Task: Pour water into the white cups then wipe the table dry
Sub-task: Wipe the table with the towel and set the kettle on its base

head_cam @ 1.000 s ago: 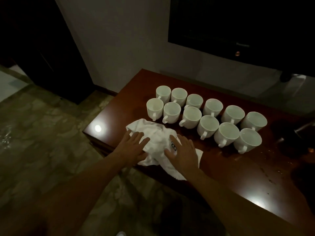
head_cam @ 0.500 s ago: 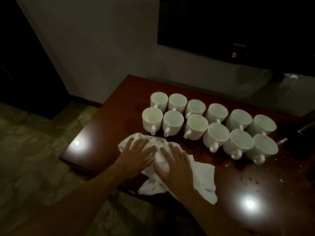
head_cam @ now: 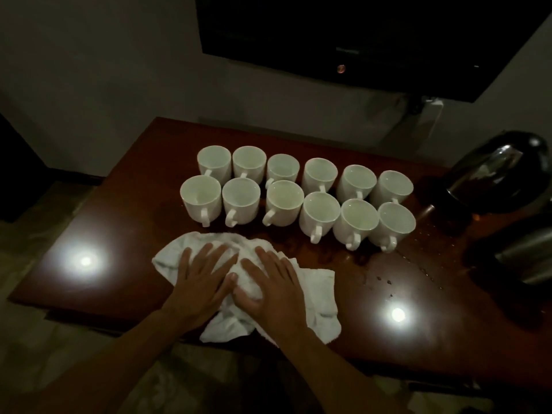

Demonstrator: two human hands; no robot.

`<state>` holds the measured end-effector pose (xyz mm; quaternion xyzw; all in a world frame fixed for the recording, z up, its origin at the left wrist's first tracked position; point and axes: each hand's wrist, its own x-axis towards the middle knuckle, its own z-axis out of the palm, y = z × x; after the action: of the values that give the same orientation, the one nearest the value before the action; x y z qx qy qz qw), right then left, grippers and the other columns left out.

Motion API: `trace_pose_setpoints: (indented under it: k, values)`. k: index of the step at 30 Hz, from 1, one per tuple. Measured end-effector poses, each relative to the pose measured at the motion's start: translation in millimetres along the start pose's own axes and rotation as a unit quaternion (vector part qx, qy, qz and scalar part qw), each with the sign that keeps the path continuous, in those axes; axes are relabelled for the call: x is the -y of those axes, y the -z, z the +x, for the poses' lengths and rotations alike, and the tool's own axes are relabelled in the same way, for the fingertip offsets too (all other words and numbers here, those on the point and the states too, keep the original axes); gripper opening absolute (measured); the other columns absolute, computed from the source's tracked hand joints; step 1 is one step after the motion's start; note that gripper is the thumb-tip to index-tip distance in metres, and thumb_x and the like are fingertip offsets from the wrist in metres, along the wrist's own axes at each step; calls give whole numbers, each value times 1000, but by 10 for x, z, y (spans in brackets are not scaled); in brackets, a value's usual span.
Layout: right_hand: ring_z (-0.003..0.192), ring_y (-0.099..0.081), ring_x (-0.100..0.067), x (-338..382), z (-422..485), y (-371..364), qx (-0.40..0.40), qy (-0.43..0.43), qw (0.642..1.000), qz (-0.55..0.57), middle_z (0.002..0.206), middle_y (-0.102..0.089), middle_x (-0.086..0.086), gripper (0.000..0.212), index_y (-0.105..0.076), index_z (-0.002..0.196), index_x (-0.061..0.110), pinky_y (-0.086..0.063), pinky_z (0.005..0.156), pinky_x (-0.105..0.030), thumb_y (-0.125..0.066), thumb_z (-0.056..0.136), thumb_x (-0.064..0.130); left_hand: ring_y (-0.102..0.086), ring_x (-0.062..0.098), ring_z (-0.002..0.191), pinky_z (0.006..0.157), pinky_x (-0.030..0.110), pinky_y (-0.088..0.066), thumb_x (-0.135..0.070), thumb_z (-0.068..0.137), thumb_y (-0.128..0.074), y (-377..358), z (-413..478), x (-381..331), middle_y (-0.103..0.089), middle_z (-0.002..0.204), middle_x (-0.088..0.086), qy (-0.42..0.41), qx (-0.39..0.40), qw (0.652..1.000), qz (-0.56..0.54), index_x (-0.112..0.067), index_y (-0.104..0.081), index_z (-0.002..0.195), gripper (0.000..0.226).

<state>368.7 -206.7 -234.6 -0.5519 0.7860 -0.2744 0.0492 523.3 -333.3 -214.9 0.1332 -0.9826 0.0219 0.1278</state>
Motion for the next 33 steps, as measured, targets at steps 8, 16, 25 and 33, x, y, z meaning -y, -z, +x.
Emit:
trace_pose_setpoints:
  k: [8,16,25,33]
  values:
    - [144,-33,-11,-627,-489,532,-22,-12,1000,-12,156,-40,6,60,-55,138,35,-22,121,-38,-52,88,68,-41,52,133,97,78,-34,-63,97,-22,-98,297,-915,-46,145,29,84,146,985,-47,-14,-28,142,66]
    - [147,-27,-11,-1502,-1014,1231,-19,-40,998,-40,157,-37,7,59,-52,140,37,-26,120,-40,-51,90,69,-36,53,137,99,80,-29,-68,77,-57,-369,861,-1967,-32,154,22,43,157,985,-48,-17,-37,143,86]
    - [147,-29,-12,-2073,-1249,1586,-42,-74,996,-27,157,-39,7,60,-52,141,38,-24,121,-39,-52,90,69,-36,51,138,100,78,-29,-59,66,-81,-491,1340,-2517,-41,151,24,32,179,983,-4,-16,-49,145,95]
    - [147,-27,-7,-2436,-1360,1793,-38,-67,996,-43,158,-36,9,61,-49,143,39,-19,122,-35,-48,91,72,-2,47,149,111,75,-4,-66,91,-42,-543,1600,-2846,-9,164,18,41,199,978,42,-26,-25,157,79]
